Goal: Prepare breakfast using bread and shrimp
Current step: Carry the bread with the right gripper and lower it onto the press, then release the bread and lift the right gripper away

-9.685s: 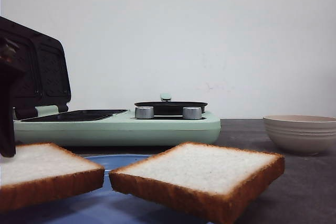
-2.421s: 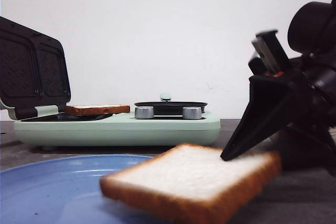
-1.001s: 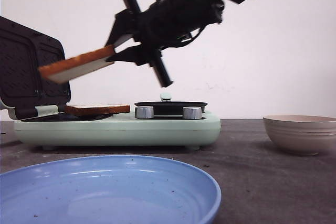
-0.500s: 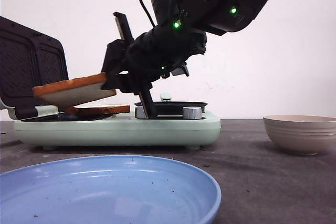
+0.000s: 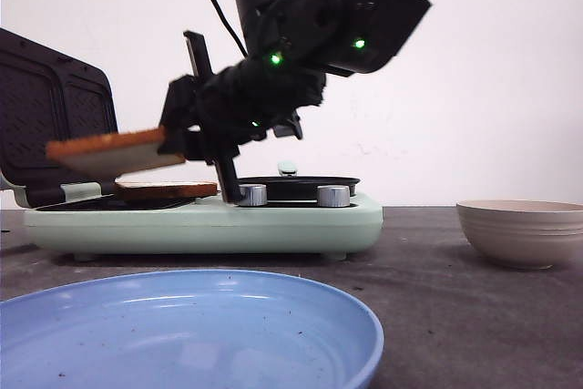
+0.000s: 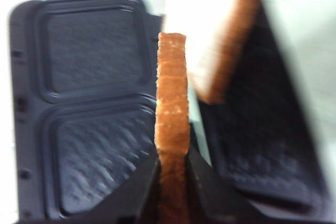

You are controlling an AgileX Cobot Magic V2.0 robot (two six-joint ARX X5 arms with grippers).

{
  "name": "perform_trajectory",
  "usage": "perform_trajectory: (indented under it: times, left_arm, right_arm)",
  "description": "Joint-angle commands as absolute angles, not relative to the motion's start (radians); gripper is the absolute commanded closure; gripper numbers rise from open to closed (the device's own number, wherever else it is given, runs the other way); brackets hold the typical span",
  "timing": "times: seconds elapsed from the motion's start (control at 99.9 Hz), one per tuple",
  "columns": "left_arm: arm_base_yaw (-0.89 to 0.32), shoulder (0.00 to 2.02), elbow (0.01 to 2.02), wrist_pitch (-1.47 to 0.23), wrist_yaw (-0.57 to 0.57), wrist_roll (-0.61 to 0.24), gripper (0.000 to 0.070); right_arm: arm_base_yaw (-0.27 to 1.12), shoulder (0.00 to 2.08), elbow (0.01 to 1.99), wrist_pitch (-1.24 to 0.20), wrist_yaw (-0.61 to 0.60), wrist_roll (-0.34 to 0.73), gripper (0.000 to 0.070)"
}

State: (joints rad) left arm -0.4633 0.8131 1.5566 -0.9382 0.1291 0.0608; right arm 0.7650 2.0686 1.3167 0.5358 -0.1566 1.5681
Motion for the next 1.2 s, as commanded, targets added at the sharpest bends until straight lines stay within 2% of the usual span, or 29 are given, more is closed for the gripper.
perform_trajectory:
  times: [0.0, 0.48, 0.5, 0.53, 0.61, 0.65, 0.71, 0.82, 1.191]
  left_arm:
    - [-0.472, 0.819, 1.573, -0.929, 0.128, 0.06, 0.0697]
    - [-0.472, 0.816, 1.573, -0.936, 0.128, 0.063, 0.0697]
    - [-0.472, 0.816, 1.573, -0.936, 0.128, 0.063, 0.0697]
    - [-0.472, 0.816, 1.573, -0.936, 0.128, 0.063, 0.0697]
    - [-0.472, 0.815, 1.573, -0.936, 0.128, 0.063, 0.0697]
    - [-0.472, 0.815, 1.573, -0.936, 0.128, 0.063, 0.0697]
    - [-0.472, 0.815, 1.573, -0.936, 0.128, 0.063, 0.0697]
    - [-0.472, 0.815, 1.573, -0.936, 0.128, 0.063, 0.0697]
    - [-0.472, 0.809, 1.573, -0.936, 0.128, 0.063, 0.0697]
  right_arm:
    - [0.772, 2.101, 1.346, 0.52, -0.157, 1.571, 0.0699]
    - [0.784, 2.101, 1.35, 0.458, -0.123, 1.557, 0.0686]
    - [0.784, 2.101, 1.35, 0.455, -0.122, 1.554, 0.0665]
    - [0.784, 2.101, 1.35, 0.449, -0.123, 1.545, 0.0595]
    - [0.783, 2.101, 1.35, 0.427, -0.122, 1.525, 0.0299]
    - [0.783, 2.101, 1.35, 0.417, -0.122, 1.525, 0.0194]
    - [0.78, 2.101, 1.35, 0.417, -0.123, 1.523, 0.0127]
    - [0.777, 2.096, 1.35, 0.424, -0.117, 1.492, 0.0124]
    - [0.738, 1.98, 1.35, 0.369, -0.023, 1.277, 0.014]
